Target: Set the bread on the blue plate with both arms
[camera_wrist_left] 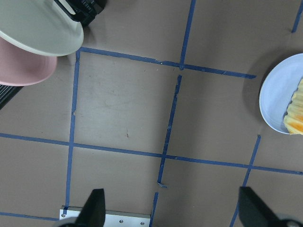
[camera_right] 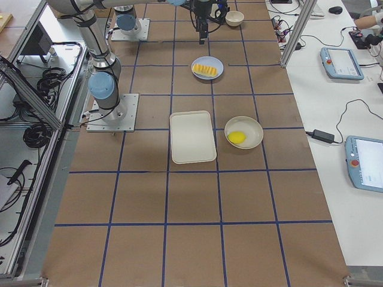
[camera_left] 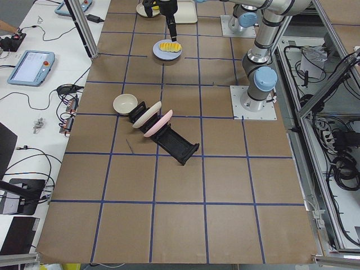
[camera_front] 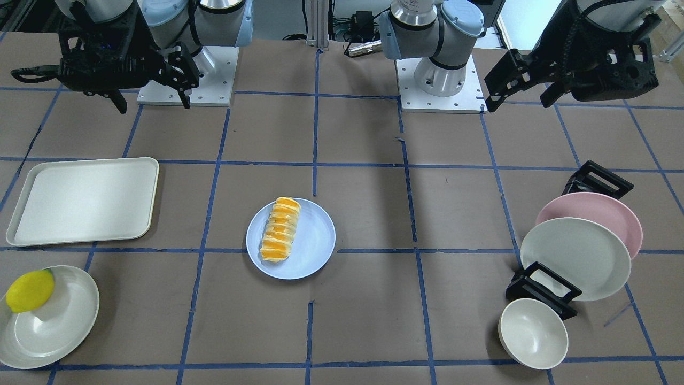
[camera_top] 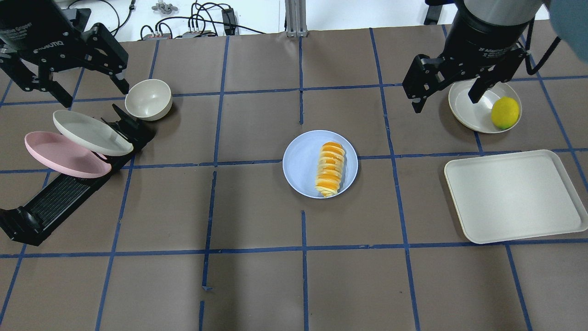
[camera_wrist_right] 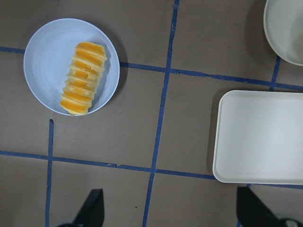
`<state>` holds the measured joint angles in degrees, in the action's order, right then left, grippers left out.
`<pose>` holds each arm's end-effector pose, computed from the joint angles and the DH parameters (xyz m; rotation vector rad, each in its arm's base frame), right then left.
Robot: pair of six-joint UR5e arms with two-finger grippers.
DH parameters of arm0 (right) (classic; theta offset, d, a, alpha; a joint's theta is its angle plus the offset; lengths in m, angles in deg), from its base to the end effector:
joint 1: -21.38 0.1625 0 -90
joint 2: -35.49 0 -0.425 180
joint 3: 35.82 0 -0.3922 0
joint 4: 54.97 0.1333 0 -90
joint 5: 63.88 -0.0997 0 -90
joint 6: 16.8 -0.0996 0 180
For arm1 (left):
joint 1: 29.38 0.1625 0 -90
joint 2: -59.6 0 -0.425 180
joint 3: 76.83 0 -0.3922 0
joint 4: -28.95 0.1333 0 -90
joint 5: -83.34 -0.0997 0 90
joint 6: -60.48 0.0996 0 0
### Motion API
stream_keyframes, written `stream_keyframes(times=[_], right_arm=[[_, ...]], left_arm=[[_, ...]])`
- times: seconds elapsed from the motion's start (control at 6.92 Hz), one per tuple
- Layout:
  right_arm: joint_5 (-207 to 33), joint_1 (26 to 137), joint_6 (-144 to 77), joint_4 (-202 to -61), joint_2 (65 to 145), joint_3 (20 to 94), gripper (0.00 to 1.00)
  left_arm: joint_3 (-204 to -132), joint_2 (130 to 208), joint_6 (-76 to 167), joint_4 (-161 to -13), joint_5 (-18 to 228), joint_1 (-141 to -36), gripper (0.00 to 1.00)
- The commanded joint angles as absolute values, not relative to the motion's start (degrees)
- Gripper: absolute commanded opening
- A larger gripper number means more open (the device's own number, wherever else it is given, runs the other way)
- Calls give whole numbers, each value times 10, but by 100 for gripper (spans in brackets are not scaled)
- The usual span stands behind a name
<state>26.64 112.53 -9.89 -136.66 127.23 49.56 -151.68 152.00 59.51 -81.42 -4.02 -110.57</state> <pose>0.1419 -0.4704 0.5278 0.2205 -3.1260 -0.0540 -0.0618 -0.5013 0.5618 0.2673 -3.0685 -0.1998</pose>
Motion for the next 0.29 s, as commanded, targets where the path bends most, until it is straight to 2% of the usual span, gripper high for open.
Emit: stream_keyframes(times=[0.0, 0.14], right_arm=[[266, 1126, -100, -1367, 1276, 497, 98], [266, 1126, -100, -1368, 1276, 497, 98]], left_arm=[[-1517, 1515, 595, -821, -40, -1105, 100], [-1517, 1514, 595, -821, -40, -1105, 100]])
